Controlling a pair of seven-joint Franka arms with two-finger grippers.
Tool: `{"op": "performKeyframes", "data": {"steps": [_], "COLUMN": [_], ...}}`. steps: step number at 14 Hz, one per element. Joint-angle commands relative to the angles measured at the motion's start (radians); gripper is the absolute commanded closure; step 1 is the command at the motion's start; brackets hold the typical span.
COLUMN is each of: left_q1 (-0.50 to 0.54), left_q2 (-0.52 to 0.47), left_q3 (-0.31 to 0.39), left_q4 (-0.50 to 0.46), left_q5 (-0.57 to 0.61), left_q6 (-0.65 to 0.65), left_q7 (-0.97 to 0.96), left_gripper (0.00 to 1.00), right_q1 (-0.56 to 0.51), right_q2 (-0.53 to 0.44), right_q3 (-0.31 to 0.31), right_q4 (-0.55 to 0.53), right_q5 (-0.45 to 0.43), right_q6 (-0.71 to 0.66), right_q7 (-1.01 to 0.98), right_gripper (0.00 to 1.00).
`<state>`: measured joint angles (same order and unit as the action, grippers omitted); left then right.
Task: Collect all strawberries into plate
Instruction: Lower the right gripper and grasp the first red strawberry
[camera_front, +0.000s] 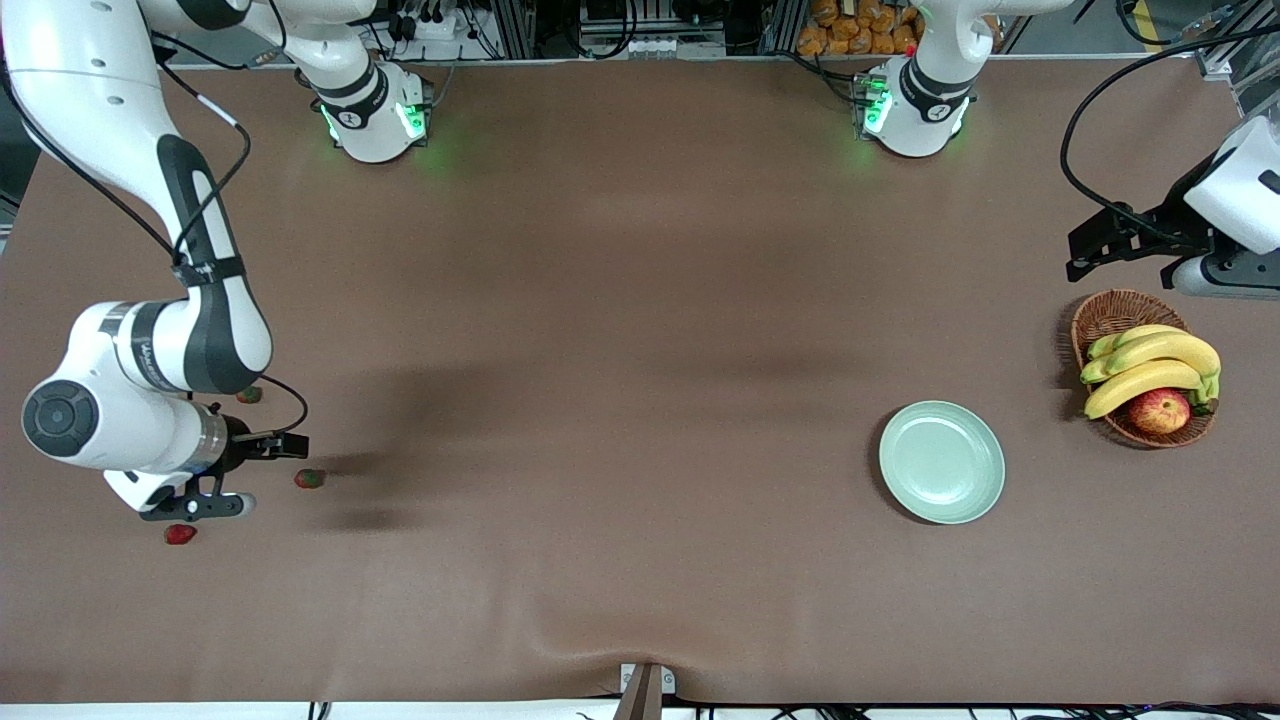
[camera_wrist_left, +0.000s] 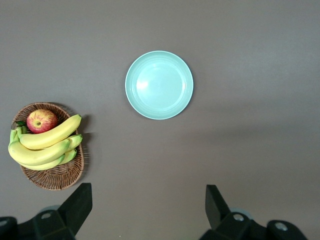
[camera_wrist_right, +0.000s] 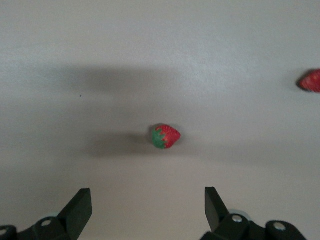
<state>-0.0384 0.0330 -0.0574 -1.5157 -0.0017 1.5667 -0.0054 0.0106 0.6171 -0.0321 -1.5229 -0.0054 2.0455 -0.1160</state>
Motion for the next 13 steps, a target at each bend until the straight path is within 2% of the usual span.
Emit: {"op": "performKeyframes", "data": {"steps": [1,8,13], "left_q1": [0.005,0.006,0.005], "left_q2": [0.001,0.004,0.024], "left_q3": [-0.002,-0.002,-0.002], "left_q4": [0.011,0.005,0.009], "left_q5": [-0.006,-0.007,-0.007], "left_q6": [-0.016,-0.017,-0.016], "left_q7": [0.001,0.001,0.001], "left_gripper": [0.0,0.0,0.0], "right_q1": [-0.017,-0.02,-0.027], "right_q2": [0.053,0.133,0.168], "right_q3": [0.001,0.001,0.001], "right_q4": [0.046,0.041,0.041], "right_q5": [-0.001,0.019,0.027], "right_q6": [0.041,0.136,0.16], "right_q7": [-0.082,-0.065,0.025], "right_gripper": [0.0,0.0,0.0]}}
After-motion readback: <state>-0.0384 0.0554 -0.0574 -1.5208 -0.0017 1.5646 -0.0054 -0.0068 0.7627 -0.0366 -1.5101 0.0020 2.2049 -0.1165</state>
